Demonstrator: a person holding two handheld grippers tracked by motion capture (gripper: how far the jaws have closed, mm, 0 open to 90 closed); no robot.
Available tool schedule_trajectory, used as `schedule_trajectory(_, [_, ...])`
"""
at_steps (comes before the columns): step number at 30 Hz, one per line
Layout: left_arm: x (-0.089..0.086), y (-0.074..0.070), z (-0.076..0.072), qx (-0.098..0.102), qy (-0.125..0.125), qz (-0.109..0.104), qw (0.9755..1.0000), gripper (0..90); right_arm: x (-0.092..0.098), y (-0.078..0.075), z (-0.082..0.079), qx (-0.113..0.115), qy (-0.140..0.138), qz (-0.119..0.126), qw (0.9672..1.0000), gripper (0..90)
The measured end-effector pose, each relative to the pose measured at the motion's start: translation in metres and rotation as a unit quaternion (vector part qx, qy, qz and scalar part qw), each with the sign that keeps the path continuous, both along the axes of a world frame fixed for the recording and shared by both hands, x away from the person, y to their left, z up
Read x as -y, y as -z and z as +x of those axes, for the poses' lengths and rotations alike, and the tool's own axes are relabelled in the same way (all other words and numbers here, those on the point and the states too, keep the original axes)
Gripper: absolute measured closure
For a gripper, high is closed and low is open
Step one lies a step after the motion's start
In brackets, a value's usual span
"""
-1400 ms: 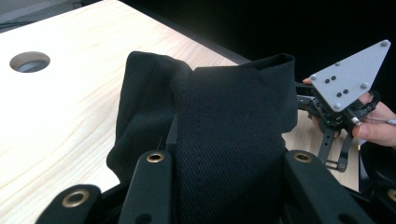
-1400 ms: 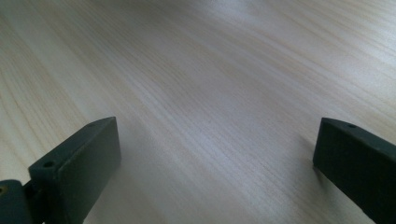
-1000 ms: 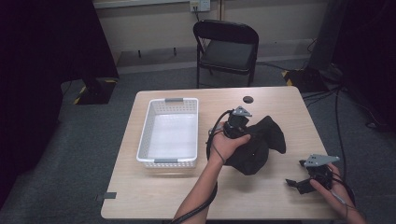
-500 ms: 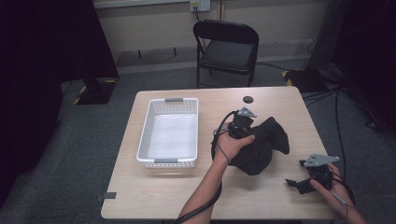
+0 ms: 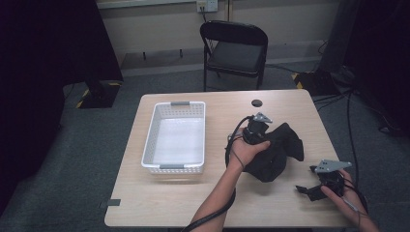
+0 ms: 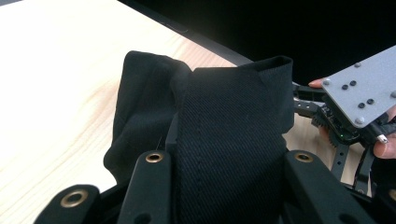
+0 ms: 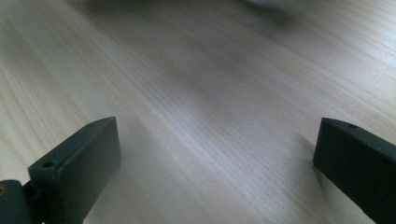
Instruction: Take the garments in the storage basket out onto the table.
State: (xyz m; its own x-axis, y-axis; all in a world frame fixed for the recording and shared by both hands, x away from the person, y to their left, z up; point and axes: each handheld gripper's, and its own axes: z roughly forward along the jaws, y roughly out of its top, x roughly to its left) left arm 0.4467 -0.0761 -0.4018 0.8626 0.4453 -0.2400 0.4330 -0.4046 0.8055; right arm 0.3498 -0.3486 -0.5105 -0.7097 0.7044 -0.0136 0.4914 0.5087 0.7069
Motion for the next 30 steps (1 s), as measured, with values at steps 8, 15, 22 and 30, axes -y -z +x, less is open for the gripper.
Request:
schedule_trajectory(8, [0.013, 0.008, 0.004, -0.002, 0.004, 0.008, 1.0, 65.9, 0.0, 0.0, 0.0, 0.0, 0.0, 0.0, 1.0, 0.0])
schedule_trajectory(15, [0.021, 0.013, 0.007, -0.003, 0.0, 0.011, 0.9999, 65.8, 0.0, 0.0, 0.0, -0.001, -0.001, 0.0, 1.0, 0.0])
schedule_trajectory(22, [0.032, 0.018, 0.006, -0.002, 0.003, 0.011, 0.9999, 65.6, 0.0, 0.0, 0.0, -0.001, -0.001, 0.0, 1.0, 0.0])
schedule_trajectory(30, [0.041, 0.021, 0.006, -0.002, 0.007, 0.018, 0.9998, 65.1, 0.0, 0.0, 0.0, -0.001, -0.001, 0.0, 1.0, 0.0])
